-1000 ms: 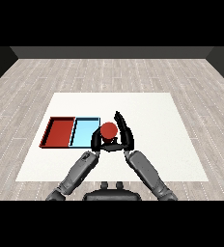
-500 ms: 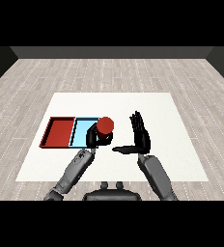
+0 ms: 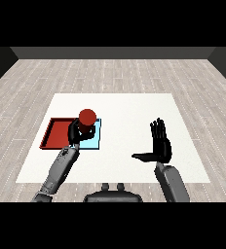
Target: Pick the red can and put it in the red box
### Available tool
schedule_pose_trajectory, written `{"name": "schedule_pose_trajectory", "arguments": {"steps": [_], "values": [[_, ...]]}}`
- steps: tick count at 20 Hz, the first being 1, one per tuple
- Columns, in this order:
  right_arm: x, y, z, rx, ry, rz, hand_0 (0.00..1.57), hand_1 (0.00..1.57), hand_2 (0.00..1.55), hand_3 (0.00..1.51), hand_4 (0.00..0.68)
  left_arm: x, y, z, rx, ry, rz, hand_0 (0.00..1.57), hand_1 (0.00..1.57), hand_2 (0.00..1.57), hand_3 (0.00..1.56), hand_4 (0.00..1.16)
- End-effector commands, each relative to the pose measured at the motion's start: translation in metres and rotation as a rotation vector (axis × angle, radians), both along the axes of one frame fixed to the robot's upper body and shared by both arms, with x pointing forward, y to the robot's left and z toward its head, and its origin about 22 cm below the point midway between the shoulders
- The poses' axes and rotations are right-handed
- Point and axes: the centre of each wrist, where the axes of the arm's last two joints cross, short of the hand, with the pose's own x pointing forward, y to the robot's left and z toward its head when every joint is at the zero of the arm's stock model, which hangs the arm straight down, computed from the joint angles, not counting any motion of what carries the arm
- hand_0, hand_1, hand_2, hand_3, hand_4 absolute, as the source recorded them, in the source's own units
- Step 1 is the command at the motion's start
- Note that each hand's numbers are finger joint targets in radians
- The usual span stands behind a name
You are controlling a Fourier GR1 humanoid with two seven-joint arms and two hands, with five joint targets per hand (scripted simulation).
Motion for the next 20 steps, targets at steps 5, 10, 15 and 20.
{"name": "schedule_pose_trajectory", "arguments": {"steps": [5,10,15,20], "values": [[-0.020,-0.030,-0.026,0.005,0.061,-0.061,0.00,0.00,0.00,0.00,0.000,0.023,0.102,0.027,0.233,0.097,0.196,1.57,1.57,1.57,1.49,1.14],[-0.007,-0.049,-0.030,0.010,0.076,-0.093,0.00,0.00,0.00,0.00,0.000,0.016,0.147,-0.029,0.332,0.335,0.279,1.57,1.57,1.55,1.50,1.11],[0.002,-0.042,-0.042,-0.019,0.102,-0.084,0.00,0.00,0.00,0.00,0.000,0.014,0.201,-0.047,0.458,0.562,0.402,1.57,1.57,1.55,1.47,1.05],[0.013,-0.049,-0.052,-0.008,0.098,-0.096,0.00,0.00,0.00,0.00,0.000,0.022,0.215,-0.061,0.520,0.789,0.472,0.94,0.94,0.85,0.67,0.89]]}}
